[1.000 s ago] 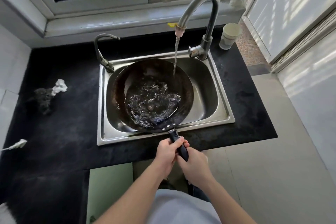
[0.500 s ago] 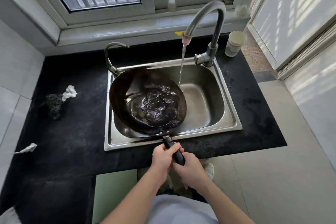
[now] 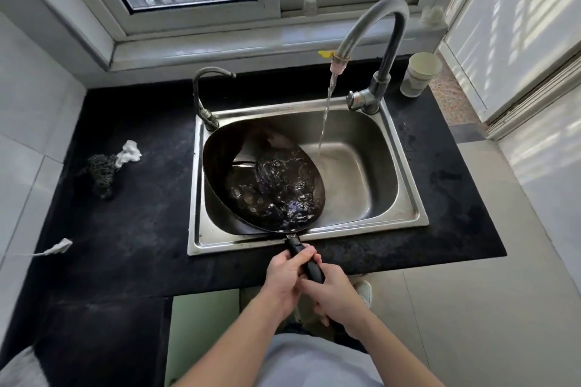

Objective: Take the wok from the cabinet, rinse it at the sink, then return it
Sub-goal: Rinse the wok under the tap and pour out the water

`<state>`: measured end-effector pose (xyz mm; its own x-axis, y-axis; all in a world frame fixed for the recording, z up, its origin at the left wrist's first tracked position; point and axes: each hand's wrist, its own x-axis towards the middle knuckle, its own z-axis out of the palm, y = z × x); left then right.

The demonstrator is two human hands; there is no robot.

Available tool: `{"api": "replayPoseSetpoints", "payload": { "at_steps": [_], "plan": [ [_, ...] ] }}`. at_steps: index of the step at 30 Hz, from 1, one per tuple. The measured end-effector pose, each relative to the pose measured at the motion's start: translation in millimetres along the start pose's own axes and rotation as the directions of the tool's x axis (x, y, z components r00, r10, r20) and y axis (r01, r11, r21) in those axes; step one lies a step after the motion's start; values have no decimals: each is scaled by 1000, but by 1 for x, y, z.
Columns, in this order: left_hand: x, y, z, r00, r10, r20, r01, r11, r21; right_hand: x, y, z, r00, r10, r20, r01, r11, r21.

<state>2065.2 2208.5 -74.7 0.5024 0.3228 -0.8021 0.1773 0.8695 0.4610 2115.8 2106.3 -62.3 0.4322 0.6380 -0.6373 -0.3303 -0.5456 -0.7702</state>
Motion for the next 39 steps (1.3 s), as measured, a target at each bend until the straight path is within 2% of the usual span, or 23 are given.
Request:
{"api": "replayPoseSetpoints", "payload": {
  "at_steps": [5,8,13,15,17,22,26,30,39],
  "plan": [
    [0,-1,-3,1000,25,0,-25,999,23,-2,-1,8,999,-28,-43,27,999,-32],
    [-1,-2,-4,999,48,-22,-46,997,60,0,1,7,995,-48,-88,32,984,-175],
    [-1,-4,-2,997,53,-50,-52,999,16,2,0,16,966,-43,-254,-74,897,-435],
    [0,-4,-3,997,48,-53,-49,999,-17,-2,-2,21,940,-90,-330,-91,864,-495],
    [0,-5,-4,996,52,-67,-54,998,-26,-4,0,23,930,-134,-343,-71,849,-524],
    [2,-8,-8,993,80,-91,-83,996,-38,0,7,19,946,-173,-275,38,899,-436],
    [-1,-6,-10,995,69,-77,-79,988,-135,2,6,19,946,-219,-240,118,919,-376],
    [2,-2,-13,998,48,-29,-52,980,-190,5,10,16,953,-203,-226,127,942,-311],
    [2,-1,-11,995,71,-72,-79,989,-123,9,15,8,964,-198,-180,135,941,-311]
  ]
}}
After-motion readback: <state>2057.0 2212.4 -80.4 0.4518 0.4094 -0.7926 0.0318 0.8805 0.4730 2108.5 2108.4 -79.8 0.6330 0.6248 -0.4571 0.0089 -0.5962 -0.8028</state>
